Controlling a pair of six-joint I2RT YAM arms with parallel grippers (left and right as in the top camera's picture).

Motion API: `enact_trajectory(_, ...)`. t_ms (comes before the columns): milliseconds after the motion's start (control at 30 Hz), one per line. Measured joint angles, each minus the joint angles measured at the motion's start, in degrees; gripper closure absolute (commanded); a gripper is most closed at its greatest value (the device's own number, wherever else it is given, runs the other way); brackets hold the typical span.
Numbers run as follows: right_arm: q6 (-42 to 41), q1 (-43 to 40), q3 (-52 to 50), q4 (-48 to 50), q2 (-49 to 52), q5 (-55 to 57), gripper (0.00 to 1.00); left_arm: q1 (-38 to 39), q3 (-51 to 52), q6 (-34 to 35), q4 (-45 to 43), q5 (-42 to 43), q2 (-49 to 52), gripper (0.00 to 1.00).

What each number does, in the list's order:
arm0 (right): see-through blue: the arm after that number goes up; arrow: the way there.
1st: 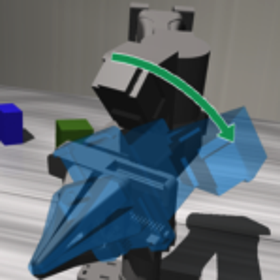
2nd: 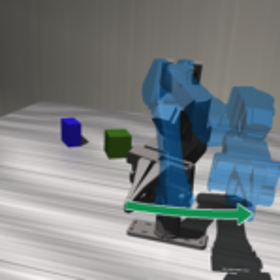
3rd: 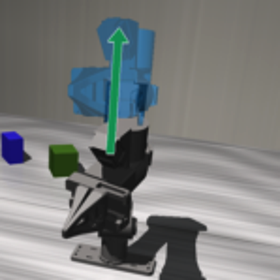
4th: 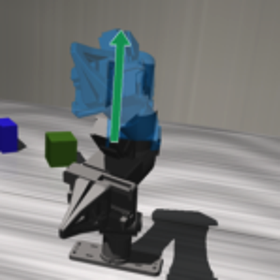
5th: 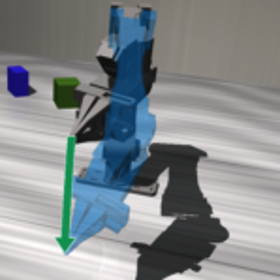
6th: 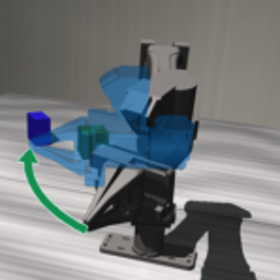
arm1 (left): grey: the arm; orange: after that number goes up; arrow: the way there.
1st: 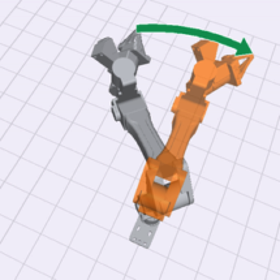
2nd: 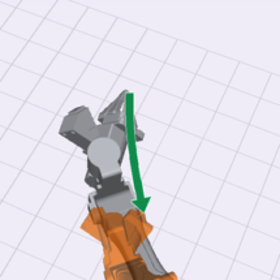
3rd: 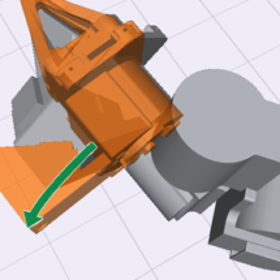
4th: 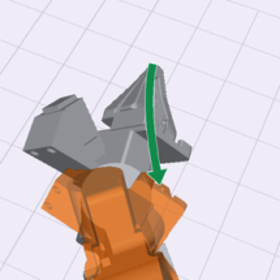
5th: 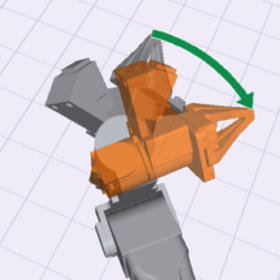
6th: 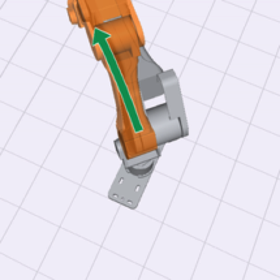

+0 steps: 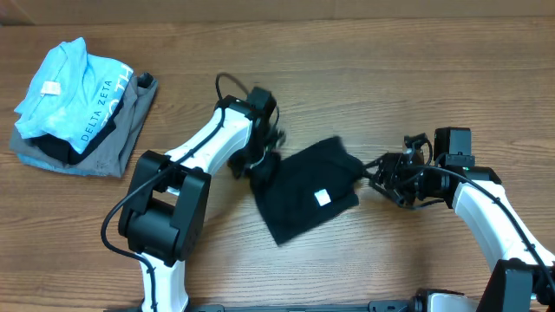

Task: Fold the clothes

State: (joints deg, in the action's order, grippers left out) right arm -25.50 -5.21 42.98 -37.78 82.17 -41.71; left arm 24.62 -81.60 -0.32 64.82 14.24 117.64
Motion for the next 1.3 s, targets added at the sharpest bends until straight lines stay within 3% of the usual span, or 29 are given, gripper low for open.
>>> enact_trajectory(67,-0.09,-0.02,-0.02,-3.98,0.00,2.14,0.49,0.02,0.50,0.57,6.47,1.84,0.07,0.95)
enact_trajectory(167,-0.94,-0.02,-0.07,-8.57,0.00,5.44,0.49,0.00,0.87,1.01,9.33,3.98,0.07,0.95)
enact_trajectory(300,-3.37,0.13,-2.56,-8.79,-0.07,7.85,0.76,-0.02,1.01,2.58,8.22,5.51,-1.49,0.89)
enact_trajectory(367,-5.95,0.76,-5.16,-5.68,-0.07,8.48,0.82,-0.26,0.96,3.58,6.62,5.99,-3.85,0.85)
enact_trajectory(533,-16.04,5.20,-12.87,7.85,-0.11,8.17,0.89,-1.40,-1.70,6.08,4.96,6.01,-11.61,0.75)
enact_trajectory(667,-25.97,9.99,-15.43,18.64,-0.09,7.41,0.90,-2.64,-5.60,7.06,6.01,4.33,-16.90,0.70)
enact_trajectory(967,-37.73,16.59,-15.28,56.24,6.78,10.91,0.92,-3.13,-7.39,7.74,6.58,2.27,-20.13,0.71)
enact_trajectory(1067,-36.46,15.43,-14.12,57.27,9.55,10.38,0.86,-3.13,-7.39,8.39,7.80,0.44,-20.13,0.70)
enact_trajectory(1233,-27.96,11.63,-9.11,48.87,10.16,2.67,0.46,-3.13,-7.39,9.27,9.57,-3.89,-20.13,0.69)
enact_trajectory(1300,-25.46,10.45,-6.71,43.21,10.16,-0.74,0.45,-3.13,-7.39,9.40,9.57,-4.94,-20.13,0.67)
